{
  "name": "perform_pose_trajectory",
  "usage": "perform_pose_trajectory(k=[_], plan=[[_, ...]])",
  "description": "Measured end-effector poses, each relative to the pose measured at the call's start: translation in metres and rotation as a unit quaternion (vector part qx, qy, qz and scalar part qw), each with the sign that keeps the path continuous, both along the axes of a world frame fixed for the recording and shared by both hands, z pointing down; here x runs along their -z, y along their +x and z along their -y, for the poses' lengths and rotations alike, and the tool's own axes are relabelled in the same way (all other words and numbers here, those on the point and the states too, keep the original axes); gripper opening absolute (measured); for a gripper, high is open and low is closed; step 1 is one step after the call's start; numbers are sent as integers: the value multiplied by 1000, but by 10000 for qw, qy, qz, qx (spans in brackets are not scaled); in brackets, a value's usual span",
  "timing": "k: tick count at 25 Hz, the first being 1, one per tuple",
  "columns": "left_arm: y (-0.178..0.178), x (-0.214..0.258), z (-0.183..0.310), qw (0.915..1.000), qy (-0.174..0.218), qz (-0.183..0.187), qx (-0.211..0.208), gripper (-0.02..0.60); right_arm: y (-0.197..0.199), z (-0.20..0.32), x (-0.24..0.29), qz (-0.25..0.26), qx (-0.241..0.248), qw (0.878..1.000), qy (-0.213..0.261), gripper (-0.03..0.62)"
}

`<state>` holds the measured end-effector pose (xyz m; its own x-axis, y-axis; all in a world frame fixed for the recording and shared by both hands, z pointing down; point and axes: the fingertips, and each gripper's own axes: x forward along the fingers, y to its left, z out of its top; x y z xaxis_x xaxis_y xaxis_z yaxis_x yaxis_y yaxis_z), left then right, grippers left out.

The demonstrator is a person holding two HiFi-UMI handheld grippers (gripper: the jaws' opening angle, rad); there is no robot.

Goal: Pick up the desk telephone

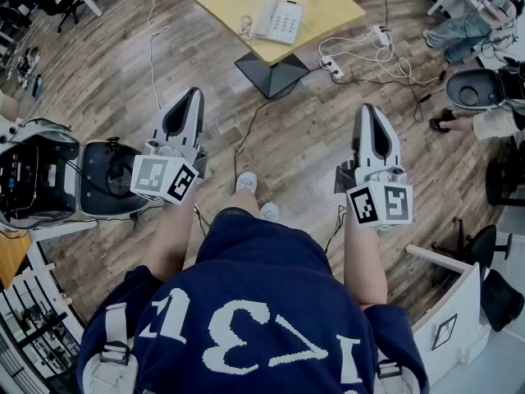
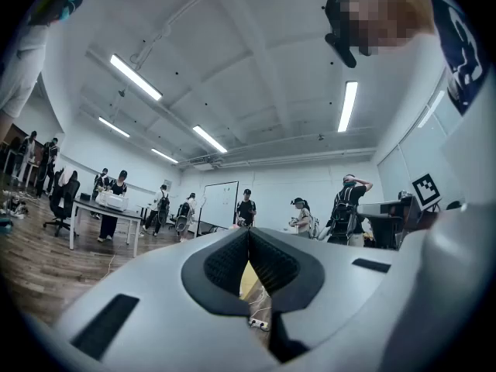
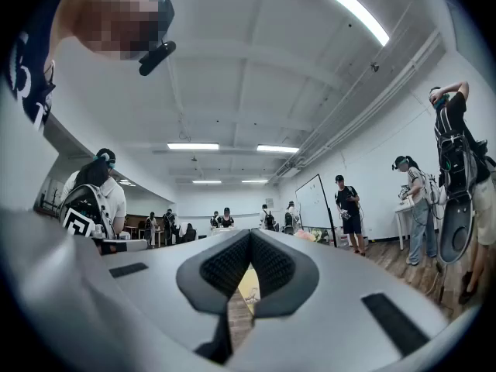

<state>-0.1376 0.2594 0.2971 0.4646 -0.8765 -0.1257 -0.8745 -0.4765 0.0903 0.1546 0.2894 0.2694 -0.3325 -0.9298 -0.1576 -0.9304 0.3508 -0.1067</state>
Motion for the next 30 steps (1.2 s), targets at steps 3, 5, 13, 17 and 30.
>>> perform_pose_trajectory(k=[3,5,13,17,30], plan=[[-1,-3,-5,10000,-13,5,25,15,-2,-4,-3,-9,35,10000,11,26],[-2,-4,-8,10000,-12,29,42,15,-2,-7,-3,6,42,10000,26,26],[-11,-1,-15,9999,-44,60,148,15,-6,-13,7,300,112,9995,79,28],[-8,-3,-15,9998,-72,41,161,15,-7,-11,3,354,144,9993,42,28],[-12,-3,93,9998,-112,55,130,15,-27,105,7,344,209,9992,-7,28]])
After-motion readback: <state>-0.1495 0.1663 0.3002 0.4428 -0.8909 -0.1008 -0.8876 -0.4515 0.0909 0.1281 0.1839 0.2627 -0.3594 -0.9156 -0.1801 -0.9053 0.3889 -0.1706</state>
